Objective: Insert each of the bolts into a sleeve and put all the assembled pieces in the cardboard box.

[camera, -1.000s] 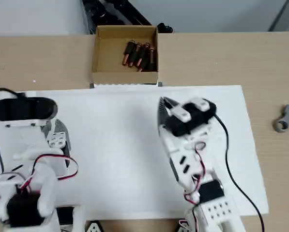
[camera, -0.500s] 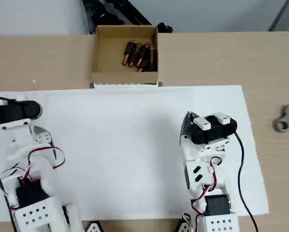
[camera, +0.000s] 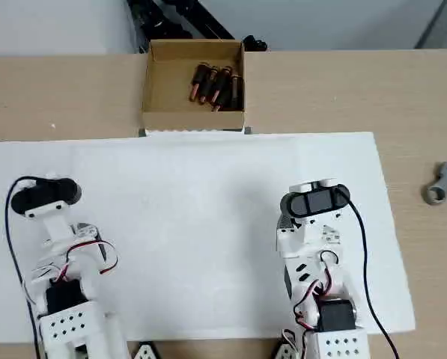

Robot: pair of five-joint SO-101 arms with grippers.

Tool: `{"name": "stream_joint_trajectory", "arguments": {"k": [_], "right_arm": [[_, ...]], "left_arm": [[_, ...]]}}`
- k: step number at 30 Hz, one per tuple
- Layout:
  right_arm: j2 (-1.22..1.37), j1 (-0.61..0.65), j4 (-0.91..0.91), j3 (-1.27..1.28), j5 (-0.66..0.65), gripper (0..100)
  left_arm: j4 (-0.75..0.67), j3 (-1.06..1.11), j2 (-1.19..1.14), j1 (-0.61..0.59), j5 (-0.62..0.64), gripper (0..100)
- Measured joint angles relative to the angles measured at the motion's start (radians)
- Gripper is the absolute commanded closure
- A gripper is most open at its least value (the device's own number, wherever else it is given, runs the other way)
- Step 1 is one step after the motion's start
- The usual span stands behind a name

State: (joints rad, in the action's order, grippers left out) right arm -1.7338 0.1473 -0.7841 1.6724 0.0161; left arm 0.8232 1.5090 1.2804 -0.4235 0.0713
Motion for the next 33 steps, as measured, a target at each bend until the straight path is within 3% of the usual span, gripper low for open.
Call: {"name": "stream_joint_trajectory", "arguments": {"k": [33], "right_arm": [[0.0,0.002,-0.037,0.0,0.0,99.5]], "left_arm": [[0.0,0.0,0.0,0.0,0.017,98]]}}
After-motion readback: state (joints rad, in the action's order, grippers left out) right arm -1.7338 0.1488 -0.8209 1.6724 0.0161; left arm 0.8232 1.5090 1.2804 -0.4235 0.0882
